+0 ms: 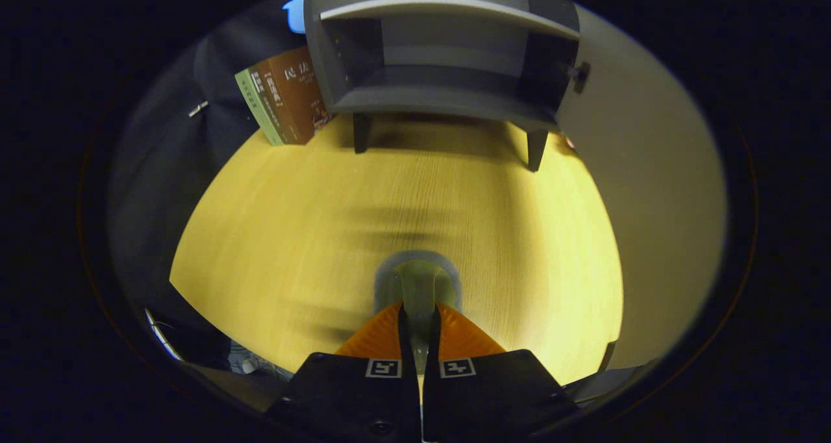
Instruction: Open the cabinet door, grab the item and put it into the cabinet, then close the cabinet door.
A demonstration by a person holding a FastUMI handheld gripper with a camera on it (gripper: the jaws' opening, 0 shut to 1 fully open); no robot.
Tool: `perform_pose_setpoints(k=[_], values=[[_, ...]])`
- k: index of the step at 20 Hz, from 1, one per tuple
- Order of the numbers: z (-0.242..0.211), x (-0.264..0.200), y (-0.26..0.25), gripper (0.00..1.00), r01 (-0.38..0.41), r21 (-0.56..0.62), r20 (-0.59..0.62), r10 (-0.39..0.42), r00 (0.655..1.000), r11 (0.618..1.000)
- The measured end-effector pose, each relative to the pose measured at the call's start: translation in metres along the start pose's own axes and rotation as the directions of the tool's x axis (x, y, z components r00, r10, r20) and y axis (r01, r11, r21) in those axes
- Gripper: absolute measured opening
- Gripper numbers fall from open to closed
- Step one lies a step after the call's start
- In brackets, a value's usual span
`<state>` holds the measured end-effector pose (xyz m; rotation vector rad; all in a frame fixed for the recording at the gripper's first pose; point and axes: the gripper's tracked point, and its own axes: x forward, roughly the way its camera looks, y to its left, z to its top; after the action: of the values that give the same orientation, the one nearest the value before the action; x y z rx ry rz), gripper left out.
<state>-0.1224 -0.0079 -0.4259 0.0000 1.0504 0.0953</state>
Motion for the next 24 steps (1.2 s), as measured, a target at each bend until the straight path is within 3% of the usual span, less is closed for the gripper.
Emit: perform_pose_setpoints(k=[7,14,20,24], values=[[0.11,-0.078,0.009,0.07,0.011,-0.042,0.244,0.0,0.97,0.999],[0.256,-0.129,0.0,0.06,0.072,-0.057,0.505,-0.033,0.862,0.996],[0.36,-0.135,-0.006,0.06,0.102,-0.04,0.615,-0.057,0.787,0.994],[0.422,-0.114,-0.016,0.08,0.069,0.018,0.64,-0.065,0.766,0.997]])
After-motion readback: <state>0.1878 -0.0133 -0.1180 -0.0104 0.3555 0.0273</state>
